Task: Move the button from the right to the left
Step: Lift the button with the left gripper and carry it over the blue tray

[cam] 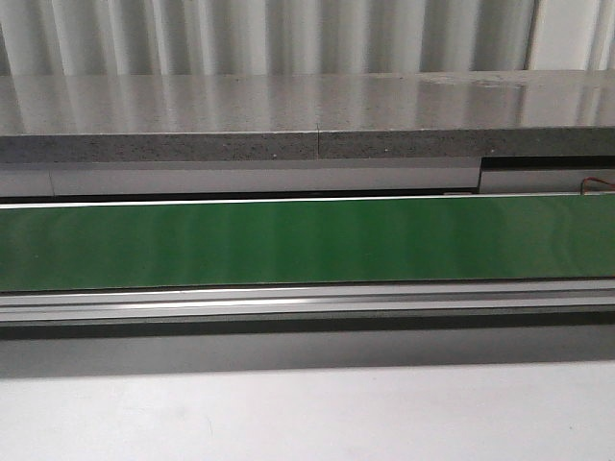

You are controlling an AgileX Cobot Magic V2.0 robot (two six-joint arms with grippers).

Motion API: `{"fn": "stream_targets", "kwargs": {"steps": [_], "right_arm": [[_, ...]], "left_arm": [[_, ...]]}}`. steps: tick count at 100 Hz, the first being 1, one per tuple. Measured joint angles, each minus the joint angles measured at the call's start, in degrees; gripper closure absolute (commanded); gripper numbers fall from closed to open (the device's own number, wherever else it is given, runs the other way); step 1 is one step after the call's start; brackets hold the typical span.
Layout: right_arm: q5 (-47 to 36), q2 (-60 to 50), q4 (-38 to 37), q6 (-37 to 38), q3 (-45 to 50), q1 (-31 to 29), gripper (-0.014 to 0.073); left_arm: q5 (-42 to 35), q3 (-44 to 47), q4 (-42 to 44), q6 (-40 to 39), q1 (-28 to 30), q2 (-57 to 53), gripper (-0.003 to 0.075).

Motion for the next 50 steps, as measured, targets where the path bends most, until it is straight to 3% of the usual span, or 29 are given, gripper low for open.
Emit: {"fn": "stream_targets", "kwargs": {"steps": [23, 50], "right_arm": [[0.00, 0.00, 0.00, 0.00, 0.00, 0.00, 0.0660], [0.00, 0.00, 0.00, 0.00, 0.00, 0.00, 0.0660]], "left_arm": [[-1.54, 0.00, 0.12, 5.71, 6.70, 0.47, 0.0681], [-3.78, 0.00, 0.19, 9.66, 8.64, 7.65, 0.0681]]}}
